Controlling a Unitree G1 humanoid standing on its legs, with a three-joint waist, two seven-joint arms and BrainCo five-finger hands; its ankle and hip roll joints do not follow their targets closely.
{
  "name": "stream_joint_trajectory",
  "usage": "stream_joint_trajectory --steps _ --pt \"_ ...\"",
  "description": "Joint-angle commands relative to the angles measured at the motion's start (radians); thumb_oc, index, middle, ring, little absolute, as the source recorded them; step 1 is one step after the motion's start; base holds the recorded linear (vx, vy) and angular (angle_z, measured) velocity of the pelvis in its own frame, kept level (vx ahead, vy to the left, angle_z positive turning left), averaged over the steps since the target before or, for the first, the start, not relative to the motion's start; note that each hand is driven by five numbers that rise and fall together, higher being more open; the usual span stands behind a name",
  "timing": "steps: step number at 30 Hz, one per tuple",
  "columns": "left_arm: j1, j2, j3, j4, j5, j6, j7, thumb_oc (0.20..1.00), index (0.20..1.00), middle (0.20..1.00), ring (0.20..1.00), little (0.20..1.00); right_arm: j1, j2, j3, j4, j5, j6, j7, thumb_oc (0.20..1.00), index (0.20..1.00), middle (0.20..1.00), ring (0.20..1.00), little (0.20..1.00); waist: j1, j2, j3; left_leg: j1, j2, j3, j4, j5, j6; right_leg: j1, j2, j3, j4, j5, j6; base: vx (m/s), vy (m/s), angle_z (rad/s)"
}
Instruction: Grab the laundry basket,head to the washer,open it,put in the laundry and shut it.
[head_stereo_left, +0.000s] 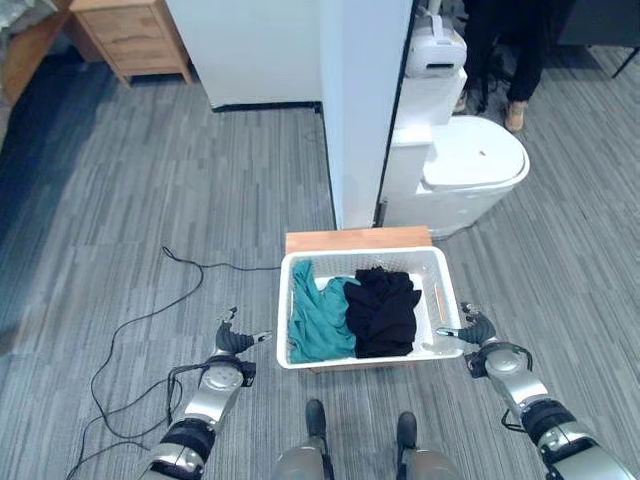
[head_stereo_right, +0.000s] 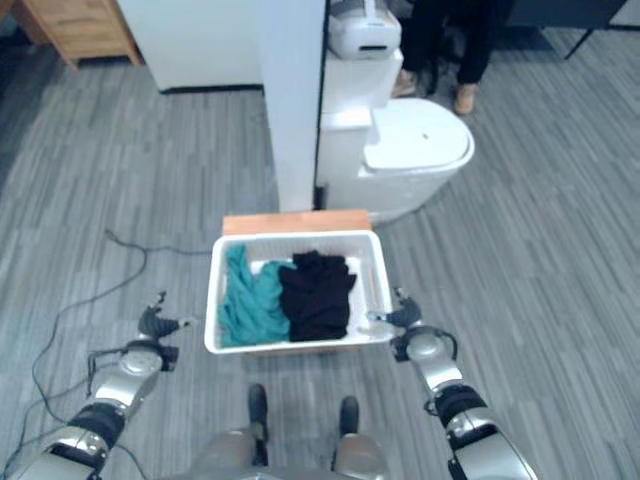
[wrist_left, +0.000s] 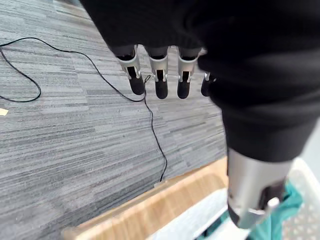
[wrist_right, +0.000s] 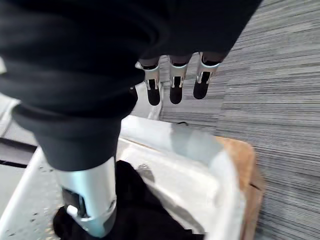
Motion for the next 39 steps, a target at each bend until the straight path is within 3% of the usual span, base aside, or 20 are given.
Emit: stream_joint_trajectory --steps 1,5,6,7,8,9,15,21,25,26,29,30,32,34,35,37,38,39 --pt "-0.096 -0.037 -0.031 0.082 0.027 -0.014 0.037 1.000 1.000 1.000 1.000 1.000 -0.057 0.015 0.031 0.024 0.067 -0.008 -0.030 1.000 1.000 1.000 1.000 1.000 0.010 -0.008 0.037 -0.032 -0.027 -0.021 0.109 -0.142 -0.003 -0.107 -0.009 0.009 0.116 -0.069 0.011 -0.06 -0.023 -0.07" --pt "-0.156 -0.084 -0.081 0.154 0.042 -0.003 0.048 1.000 1.000 1.000 1.000 1.000 -0.093 0.055 0.047 0.051 0.120 -0.013 -0.031 1.000 1.000 1.000 1.000 1.000 0.002 0.001 0.060 -0.052 -0.026 -0.023 0.092 -0.120 -0.005 -0.143 -0.004 0.017 0.121 -0.059 0.009 -0.06 -0.022 -0.09" --pt "-0.176 -0.096 -0.096 0.186 0.049 0.001 0.050 1.000 1.000 1.000 1.000 1.000 -0.106 0.064 0.056 0.054 0.137 -0.017 -0.030 0.915 0.915 0.915 0.915 0.915 0.000 0.004 0.070 -0.055 -0.024 -0.022 0.087 -0.113 -0.007 -0.150 -0.002 0.018 0.124 -0.058 0.009 -0.07 -0.027 -0.04" --pt "-0.209 -0.119 -0.115 0.246 0.064 0.010 0.056 0.931 0.931 0.931 0.931 0.931 -0.133 0.074 0.073 0.050 0.166 -0.024 -0.029 0.200 0.200 0.200 0.200 0.200 -0.006 0.008 0.078 -0.065 -0.019 -0.022 0.077 -0.099 -0.010 -0.166 0.001 0.021 0.122 -0.051 0.007 -0.08 -0.037 -0.02" --pt "-0.219 -0.126 -0.126 0.261 0.079 0.013 0.055 0.413 0.413 0.413 0.413 0.413 -0.142 0.078 0.079 0.044 0.186 -0.030 -0.029 0.200 0.200 0.200 0.200 0.200 -0.008 0.010 0.085 -0.063 -0.016 -0.021 0.071 -0.095 -0.013 -0.168 0.003 0.022 0.123 -0.053 0.006 -0.07 -0.046 0.00" --pt "-0.218 -0.130 -0.129 0.265 0.082 0.013 0.054 0.200 0.200 0.200 0.200 0.200 -0.145 0.080 0.083 0.031 0.202 -0.038 -0.028 0.200 0.200 0.200 0.200 0.200 -0.010 0.011 0.085 -0.066 -0.014 -0.021 0.067 -0.091 -0.014 -0.171 0.005 0.022 0.120 -0.050 0.006 -0.03 -0.043 0.02" --pt "-0.087 -0.115 -0.073 0.124 0.060 -0.003 0.037 0.200 0.200 0.200 0.200 0.200 -0.043 0.041 0.060 -0.156 0.224 -0.072 -0.002 0.200 0.200 0.200 0.200 0.200 -0.014 0.011 0.078 -0.034 0.002 -0.018 0.064 -0.095 -0.026 -0.142 0.013 0.017 0.114 -0.062 0.002 -0.01 -0.070 -0.02" --pt "0.152 -0.049 0.056 -0.240 -0.007 -0.041 -0.034 0.200 0.200 0.200 0.200 0.200 0.185 -0.066 -0.089 -0.440 0.171 -0.107 0.027 0.200 0.200 0.200 0.200 0.200 -0.021 0.015 0.045 0.025 0.032 -0.023 0.079 -0.100 -0.046 -0.066 0.036 0.001 0.108 -0.098 -0.013 -0.01 -0.153 0.07" --pt "0.289 -0.019 0.109 -0.512 -0.011 -0.052 -0.103 0.200 0.200 0.200 0.200 0.200 0.343 -0.122 -0.223 -0.654 0.112 -0.121 0.051 0.200 0.200 0.200 0.200 0.200 -0.037 0.011 0.037 0.044 0.072 -0.021 0.165 -0.107 -0.069 0.006 0.069 -0.012 0.097 -0.133 -0.042 -0.10 -0.179 0.14" --pt "0.297 -0.017 0.114 -0.544 -0.010 -0.055 -0.108 0.200 0.200 0.200 0.200 0.200 0.348 -0.129 -0.227 -0.676 0.100 -0.122 0.055 0.200 0.200 0.200 0.200 0.200 -0.035 0.011 0.038 0.044 0.063 -0.051 0.184 -0.118 -0.066 0.004 0.070 -0.003 0.102 -0.134 -0.043 -0.10 -0.011 -0.22" --pt "0.299 -0.008 0.092 -0.641 0.002 -0.068 -0.115 0.200 0.200 0.200 0.200 0.200 0.357 -0.134 -0.234 -0.724 0.068 -0.114 0.063 0.200 0.200 0.200 0.200 0.200 -0.044 0.017 0.027 0.034 -0.061 -0.254 0.221 -0.201 -0.040 -0.037 0.096 0.093 0.118 -0.106 -0.042 -0.13 0.080 -1.13" --pt "0.289 -0.014 0.079 -0.650 0.006 -0.068 -0.116 0.200 0.200 0.200 0.200 0.200 0.363 -0.137 -0.239 -0.730 0.053 -0.117 0.066 0.200 0.200 0.200 0.200 0.200 -0.055 0.018 0.021 0.038 -0.068 -0.261 0.215 -0.212 -0.032 -0.045 0.107 0.122 0.118 -0.097 -0.039 -0.10 0.097 -1.77" --pt "0.271 -0.006 0.067 -0.655 0.020 -0.069 -0.118 0.200 0.200 0.200 0.200 0.200 0.366 -0.132 -0.240 -0.719 0.058 -0.119 0.064 0.200 0.200 0.200 0.200 0.200 -0.077 0.011 0.010 0.052 -0.070 -0.238 0.212 -0.227 -0.021 -0.058 0.121 0.174 0.118 -0.078 -0.026 -0.07 0.090 -0.97" --pt "0.244 0.005 0.061 -0.660 0.029 -0.069 -0.117 0.200 0.200 0.200 0.200 0.200 0.369 -0.116 -0.253 -0.739 0.060 -0.117 0.067 0.200 0.200 0.200 0.200 0.200 -0.109 0.001 0.001 0.055 -0.064 -0.167 0.192 -0.228 0.003 -0.107 0.135 0.240 0.122 -0.051 -0.006 -0.15 0.104 -1.16" --pt "0.244 0.005 0.060 -0.659 0.030 -0.070 -0.117 0.200 0.200 0.200 0.200 0.200 0.369 -0.116 -0.253 -0.740 0.060 -0.116 0.067 0.200 0.200 0.200 0.200 0.200 -0.105 0.001 0.000 0.055 -0.064 -0.163 0.191 -0.228 0.003 -0.110 0.137 0.244 0.124 -0.052 -0.006 -0.16 0.100 -1.46" --pt "0.236 -0.008 0.056 -0.663 -0.019 -0.078 -0.093 0.200 0.200 0.200 0.200 0.200 0.359 -0.091 -0.245 -0.758 0.099 -0.126 0.064 0.200 0.200 0.200 0.200 0.200 -0.116 0.003 0.019 0.062 -0.053 -0.092 0.178 -0.241 0.022 -0.161 0.144 0.254 0.165 -0.042 0.009 -0.11 0.068 -1.56" --pt "0.233 -0.002 0.062 -0.677 -0.019 -0.081 -0.088 0.200 0.200 0.200 0.200 0.200 0.353 -0.086 -0.239 -0.765 0.095 -0.123 0.067 0.200 0.200 0.200 0.200 0.200 -0.111 0.002 0.025 0.062 -0.045 -0.046 0.173 -0.240 0.025 -0.190 0.131 0.219 0.178 -0.034 0.014 -0.11 -0.055 -1.89" --pt "0.237 0.012 0.069 -0.705 0.010 -0.087 -0.087 0.200 0.200 0.200 0.200 0.200 0.361 -0.076 -0.229 -0.790 0.098 -0.132 0.087 0.200 0.200 0.200 0.200 0.200 -0.091 0.016 0.027 0.074 -0.019 0.030 0.164 -0.243 0.020 -0.197 0.056 0.012 0.192 -0.067 0.002 -0.08 -0.089 -1.55"
